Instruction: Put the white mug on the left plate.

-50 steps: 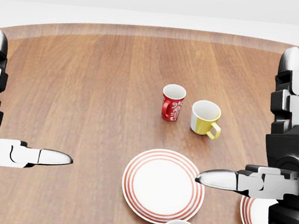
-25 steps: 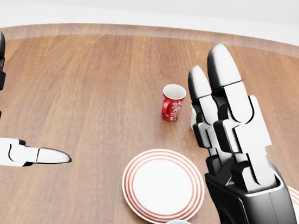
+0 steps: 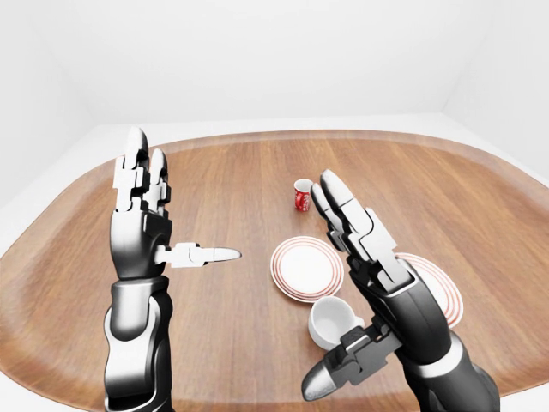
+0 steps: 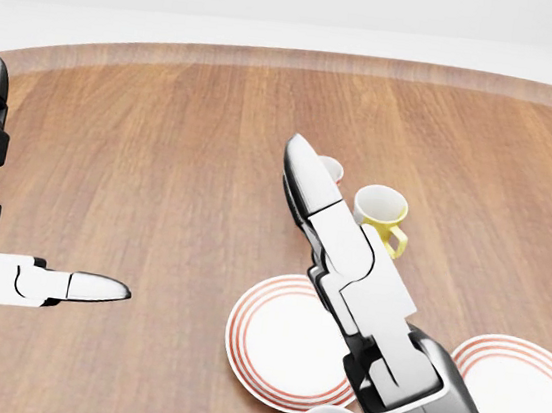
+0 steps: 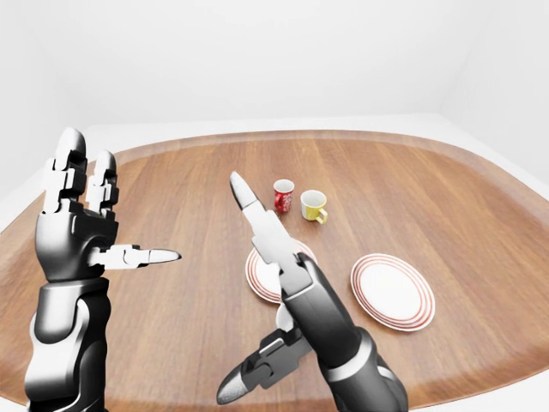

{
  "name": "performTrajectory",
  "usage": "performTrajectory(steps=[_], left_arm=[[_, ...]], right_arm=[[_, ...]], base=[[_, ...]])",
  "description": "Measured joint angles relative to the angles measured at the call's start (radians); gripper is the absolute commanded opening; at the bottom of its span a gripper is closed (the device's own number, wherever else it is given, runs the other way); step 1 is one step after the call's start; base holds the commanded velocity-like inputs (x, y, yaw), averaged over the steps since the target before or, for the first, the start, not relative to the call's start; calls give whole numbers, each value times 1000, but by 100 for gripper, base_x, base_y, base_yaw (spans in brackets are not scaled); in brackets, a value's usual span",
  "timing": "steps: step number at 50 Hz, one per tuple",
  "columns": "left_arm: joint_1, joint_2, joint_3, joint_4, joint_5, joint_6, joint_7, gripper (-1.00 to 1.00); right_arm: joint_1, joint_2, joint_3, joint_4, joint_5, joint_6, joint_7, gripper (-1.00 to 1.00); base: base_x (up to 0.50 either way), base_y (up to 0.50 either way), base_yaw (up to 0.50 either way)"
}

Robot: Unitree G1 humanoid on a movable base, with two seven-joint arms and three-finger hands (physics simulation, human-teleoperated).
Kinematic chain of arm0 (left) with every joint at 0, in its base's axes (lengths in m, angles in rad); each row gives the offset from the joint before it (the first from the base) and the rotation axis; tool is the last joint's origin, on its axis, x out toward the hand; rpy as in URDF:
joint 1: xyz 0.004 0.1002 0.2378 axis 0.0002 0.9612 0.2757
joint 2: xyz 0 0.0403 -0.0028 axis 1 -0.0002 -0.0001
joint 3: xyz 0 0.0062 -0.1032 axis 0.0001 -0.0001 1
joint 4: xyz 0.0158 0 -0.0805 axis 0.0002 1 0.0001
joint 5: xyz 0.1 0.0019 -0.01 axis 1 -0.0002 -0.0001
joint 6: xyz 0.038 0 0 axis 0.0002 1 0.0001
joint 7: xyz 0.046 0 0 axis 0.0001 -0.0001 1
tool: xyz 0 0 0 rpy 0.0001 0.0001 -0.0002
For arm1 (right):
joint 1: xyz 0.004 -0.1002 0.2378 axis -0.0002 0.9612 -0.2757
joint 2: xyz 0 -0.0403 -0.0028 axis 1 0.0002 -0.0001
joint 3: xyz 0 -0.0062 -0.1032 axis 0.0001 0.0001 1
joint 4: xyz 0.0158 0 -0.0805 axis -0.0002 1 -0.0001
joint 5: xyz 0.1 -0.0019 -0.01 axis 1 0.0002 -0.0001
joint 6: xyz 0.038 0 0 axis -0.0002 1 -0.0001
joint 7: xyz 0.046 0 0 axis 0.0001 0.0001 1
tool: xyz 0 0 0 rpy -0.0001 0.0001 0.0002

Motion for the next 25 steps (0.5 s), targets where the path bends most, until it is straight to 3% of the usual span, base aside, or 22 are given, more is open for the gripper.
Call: performTrajectory(steps=[25], left_arm=[[0,-1,-2,-1,3,0,-1,100]], right_arm=[[48,-9,50,36,-362,0,163,100]], base=[[0,0,0]])
